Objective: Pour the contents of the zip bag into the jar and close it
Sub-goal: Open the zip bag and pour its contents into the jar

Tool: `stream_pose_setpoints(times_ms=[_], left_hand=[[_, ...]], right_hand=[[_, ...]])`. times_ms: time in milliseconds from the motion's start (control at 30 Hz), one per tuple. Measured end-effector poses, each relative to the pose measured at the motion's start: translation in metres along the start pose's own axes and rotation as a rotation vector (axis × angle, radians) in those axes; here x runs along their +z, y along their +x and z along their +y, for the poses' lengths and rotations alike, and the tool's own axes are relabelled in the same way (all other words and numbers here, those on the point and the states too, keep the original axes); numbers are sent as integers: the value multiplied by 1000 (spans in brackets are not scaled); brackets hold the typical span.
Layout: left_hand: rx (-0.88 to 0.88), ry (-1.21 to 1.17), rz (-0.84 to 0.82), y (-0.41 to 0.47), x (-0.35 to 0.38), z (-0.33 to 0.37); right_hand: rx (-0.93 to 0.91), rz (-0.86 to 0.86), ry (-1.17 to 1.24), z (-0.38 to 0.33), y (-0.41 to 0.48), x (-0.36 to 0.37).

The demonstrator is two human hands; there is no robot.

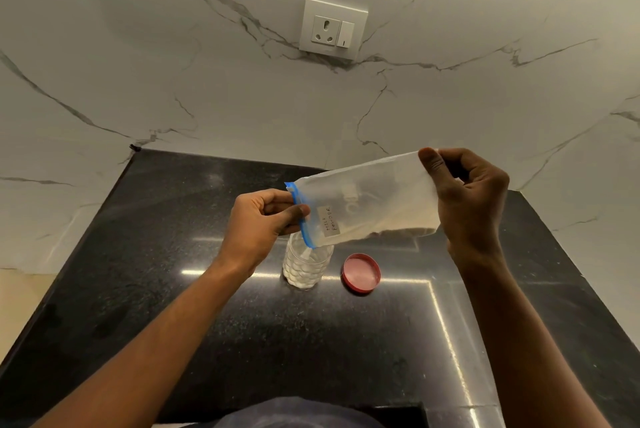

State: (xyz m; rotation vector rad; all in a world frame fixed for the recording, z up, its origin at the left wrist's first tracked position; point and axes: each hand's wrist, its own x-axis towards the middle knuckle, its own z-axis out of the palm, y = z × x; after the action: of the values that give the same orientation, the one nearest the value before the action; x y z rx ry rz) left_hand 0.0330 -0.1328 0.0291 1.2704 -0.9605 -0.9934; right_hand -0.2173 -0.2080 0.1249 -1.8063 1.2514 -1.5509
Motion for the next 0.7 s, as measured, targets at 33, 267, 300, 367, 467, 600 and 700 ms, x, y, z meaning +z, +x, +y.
stream_pose_setpoints(times_ms=[33,267,300,367,467,600,700], left_hand=[[1,-2,0,0,0,0],[-4,-20,-8,-1,0,-2],[-4,-21,-8,-1,0,-2],[-6,-17,-10,-2,-1,-3],[-8,-29,-14,-3,-1,-3],[-7,-27,-17,-3,-1,-3],[-7,-35,-5,-3,-1,-4]], right_hand=[[-7,0,-5,-1,1,0],[-30,-28,-22,-4,2,2],[-35,-28,-26,-4,2,2],[-44,-37,-45,-4,2,3],[-42,-27,-58,-4,3,2],[-55,-41,-79,-5,2,4],[-46,-18,-55,-7,3,4]])
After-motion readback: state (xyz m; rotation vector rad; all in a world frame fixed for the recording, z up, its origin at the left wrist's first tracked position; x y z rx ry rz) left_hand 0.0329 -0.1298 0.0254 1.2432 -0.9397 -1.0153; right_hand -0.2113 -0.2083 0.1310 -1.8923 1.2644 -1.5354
